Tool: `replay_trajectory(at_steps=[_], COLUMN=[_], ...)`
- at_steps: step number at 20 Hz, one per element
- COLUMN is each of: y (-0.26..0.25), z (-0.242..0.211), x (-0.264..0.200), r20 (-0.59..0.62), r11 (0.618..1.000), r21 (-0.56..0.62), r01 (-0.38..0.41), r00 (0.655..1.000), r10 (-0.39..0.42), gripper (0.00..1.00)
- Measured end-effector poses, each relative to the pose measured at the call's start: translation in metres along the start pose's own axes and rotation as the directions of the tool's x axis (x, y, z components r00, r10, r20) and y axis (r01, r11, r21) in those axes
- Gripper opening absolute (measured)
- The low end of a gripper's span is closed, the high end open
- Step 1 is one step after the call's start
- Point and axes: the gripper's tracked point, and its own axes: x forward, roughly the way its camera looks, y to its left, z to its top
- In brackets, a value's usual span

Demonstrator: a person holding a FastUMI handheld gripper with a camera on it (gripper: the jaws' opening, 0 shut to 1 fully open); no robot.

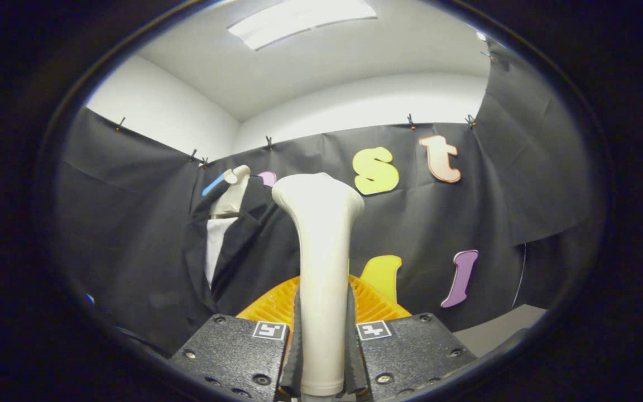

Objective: Iron the clothes twice with a garment steamer, once on the left side and once on the right side.

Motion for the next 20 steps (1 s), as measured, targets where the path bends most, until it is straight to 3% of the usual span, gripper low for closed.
replay_trajectory(at_steps=[8, 20], y=[0.04, 0.071], z=[0.027, -0.045], x=[0.042, 0.013], r20=[0.036, -0.078], r11=[0.999, 0.995], r21=[-0.033, -0.1], r01=[0.017, 0.018], r00=[0.999, 0.997], r10=[-0.016, -0.026], gripper=[0.32, 0.33])
